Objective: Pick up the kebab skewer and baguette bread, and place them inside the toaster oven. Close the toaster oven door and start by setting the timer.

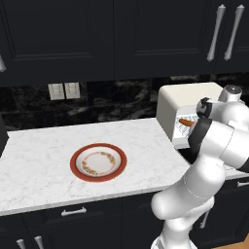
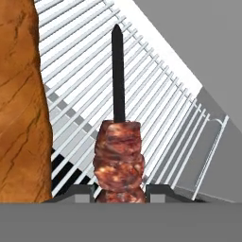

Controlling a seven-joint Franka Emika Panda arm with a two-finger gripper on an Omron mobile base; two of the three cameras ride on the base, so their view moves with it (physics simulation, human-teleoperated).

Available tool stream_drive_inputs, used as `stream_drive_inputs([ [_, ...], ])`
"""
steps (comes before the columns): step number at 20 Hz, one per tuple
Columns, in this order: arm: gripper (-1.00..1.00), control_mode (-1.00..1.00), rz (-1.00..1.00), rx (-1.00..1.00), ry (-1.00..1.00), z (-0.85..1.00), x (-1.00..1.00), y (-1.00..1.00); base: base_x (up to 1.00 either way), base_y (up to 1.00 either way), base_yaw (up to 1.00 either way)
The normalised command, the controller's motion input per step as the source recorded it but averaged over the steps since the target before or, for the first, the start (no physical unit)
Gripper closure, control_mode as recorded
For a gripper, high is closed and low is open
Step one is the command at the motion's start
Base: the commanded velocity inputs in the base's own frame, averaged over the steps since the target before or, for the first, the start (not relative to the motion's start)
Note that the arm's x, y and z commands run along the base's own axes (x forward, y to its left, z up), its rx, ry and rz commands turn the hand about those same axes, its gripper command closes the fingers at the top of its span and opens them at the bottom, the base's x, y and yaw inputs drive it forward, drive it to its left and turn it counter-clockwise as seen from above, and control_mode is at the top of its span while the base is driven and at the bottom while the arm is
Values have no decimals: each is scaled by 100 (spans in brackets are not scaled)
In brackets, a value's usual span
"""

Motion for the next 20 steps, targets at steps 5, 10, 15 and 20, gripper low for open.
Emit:
stream_drive_inputs([
  [5, 100, -100, -10, 14, 0, -14, 3, -13, 0, 0, 0],
  [10, 100, -100, -2, 13, 0, -11, 7, -7, 0, 0, 0],
  [15, 100, -100, 0, 9, 0, -11, 5, -6, 0, 0, 0],
  [20, 100, -100, 0, 1, 0, -12, 2, -3, 0, 0, 0],
])
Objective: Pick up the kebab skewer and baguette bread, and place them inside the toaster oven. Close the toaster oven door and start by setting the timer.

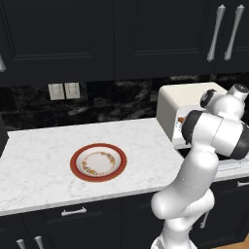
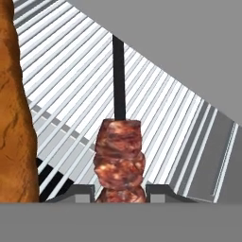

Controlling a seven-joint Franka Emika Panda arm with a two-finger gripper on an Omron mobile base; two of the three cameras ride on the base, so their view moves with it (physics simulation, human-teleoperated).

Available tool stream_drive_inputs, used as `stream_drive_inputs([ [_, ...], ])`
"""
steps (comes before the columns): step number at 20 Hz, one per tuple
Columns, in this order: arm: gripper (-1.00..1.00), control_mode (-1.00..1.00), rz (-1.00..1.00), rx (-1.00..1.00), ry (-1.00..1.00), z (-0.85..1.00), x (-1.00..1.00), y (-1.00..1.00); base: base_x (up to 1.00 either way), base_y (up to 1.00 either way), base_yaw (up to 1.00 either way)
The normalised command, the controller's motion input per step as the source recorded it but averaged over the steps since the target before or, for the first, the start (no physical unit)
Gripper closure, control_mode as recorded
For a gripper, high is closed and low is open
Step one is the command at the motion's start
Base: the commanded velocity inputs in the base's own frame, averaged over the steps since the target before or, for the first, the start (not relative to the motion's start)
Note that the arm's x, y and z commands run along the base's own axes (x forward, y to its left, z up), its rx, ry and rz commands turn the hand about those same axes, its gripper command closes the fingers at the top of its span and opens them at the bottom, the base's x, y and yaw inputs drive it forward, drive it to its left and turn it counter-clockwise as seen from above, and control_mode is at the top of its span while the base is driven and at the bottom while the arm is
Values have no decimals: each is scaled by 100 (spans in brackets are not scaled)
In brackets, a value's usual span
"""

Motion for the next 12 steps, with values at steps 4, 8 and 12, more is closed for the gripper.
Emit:
stream_drive_inputs([
  [4, 100, -100, 0, 2, 0, -21, 0, 0, 0, 0, 0],
  [8, -100, -100, 0, 0, 0, -23, 0, 0, 0, 0, 0],
  [12, -100, -100, 0, 1, 0, -18, 1, 0, 0, 0, 0],
])
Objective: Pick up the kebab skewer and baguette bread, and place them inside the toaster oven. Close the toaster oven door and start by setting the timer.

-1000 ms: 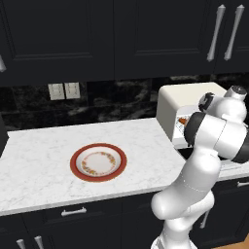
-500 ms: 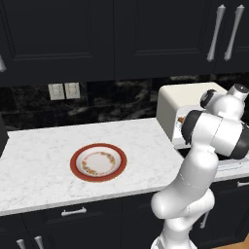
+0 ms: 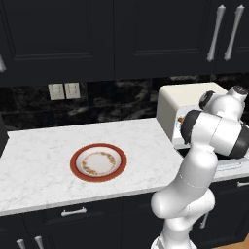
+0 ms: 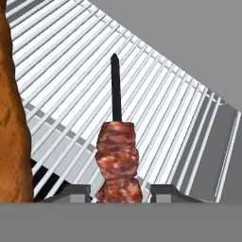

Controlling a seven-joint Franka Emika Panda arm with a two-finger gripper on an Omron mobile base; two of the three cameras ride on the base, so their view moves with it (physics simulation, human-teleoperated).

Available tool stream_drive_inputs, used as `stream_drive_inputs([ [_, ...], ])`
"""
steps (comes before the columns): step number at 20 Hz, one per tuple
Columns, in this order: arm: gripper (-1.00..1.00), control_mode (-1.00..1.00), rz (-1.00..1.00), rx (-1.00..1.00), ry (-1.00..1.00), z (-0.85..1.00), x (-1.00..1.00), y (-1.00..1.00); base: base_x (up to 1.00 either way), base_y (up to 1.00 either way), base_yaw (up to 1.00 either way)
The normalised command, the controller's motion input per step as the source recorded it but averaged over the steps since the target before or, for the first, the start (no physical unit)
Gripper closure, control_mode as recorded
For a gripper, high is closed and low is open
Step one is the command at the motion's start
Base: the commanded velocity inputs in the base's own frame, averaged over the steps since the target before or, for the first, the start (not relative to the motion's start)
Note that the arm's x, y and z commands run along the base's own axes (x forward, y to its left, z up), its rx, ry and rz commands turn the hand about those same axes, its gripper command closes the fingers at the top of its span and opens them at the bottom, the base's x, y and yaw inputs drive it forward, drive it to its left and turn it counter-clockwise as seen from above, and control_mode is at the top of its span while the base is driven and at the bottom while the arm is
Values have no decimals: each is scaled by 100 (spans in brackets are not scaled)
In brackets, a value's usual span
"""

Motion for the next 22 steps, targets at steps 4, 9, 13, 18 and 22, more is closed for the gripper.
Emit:
stream_drive_inputs([
  [4, -100, -100, 0, 1, 2, -20, 0, 0, 0, 0, 0],
  [9, -100, -100, 0, 1, 0, -9, 6, 0, 0, 0, 0],
  [13, -100, -100, 0, 0, 1, 3, 11, -1, 0, 0, 0],
  [18, -100, -100, 0, 0, 1, 14, 1, 0, 0, 0, 0],
  [22, -100, -100, 0, 1, 0, 20, 0, -1, 0, 0, 0],
])
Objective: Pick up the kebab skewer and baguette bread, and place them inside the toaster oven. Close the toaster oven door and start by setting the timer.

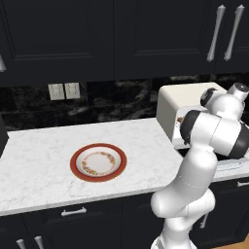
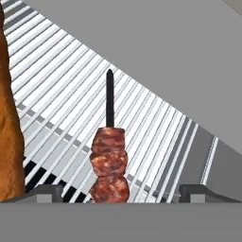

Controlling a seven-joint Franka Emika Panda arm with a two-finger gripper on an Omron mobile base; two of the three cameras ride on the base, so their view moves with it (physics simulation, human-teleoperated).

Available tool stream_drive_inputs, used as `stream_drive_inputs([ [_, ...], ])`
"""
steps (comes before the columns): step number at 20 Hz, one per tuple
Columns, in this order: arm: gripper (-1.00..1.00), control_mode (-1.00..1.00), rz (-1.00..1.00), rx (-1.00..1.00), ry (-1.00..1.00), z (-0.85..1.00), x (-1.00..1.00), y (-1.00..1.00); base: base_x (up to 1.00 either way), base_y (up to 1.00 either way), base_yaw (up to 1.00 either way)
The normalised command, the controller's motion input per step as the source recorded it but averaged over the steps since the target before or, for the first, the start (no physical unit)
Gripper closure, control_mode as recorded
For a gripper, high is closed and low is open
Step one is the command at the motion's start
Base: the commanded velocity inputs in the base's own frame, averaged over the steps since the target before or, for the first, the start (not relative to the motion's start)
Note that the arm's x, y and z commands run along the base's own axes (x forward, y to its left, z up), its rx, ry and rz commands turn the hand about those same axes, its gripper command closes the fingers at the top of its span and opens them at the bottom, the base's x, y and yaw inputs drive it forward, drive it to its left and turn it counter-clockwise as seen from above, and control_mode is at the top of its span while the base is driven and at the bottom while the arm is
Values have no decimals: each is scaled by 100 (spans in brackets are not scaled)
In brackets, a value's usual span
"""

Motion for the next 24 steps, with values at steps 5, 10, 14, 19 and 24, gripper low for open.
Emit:
stream_drive_inputs([
  [5, -100, -100, 0, 1, 0, 26, 0, -7, 0, 0, 0],
  [10, -100, -100, -1, 0, 0, 24, -26, -11, 0, 0, 0],
  [14, -100, -100, -22, 3, 0, 12, -67, -1, 0, 0, 0],
  [19, -100, -100, -44, 1, 20, 2, -51, 3, 0, 0, 0],
  [24, -100, -100, -54, 0, 39, -13, -14, 29, 0, 0, 0],
])
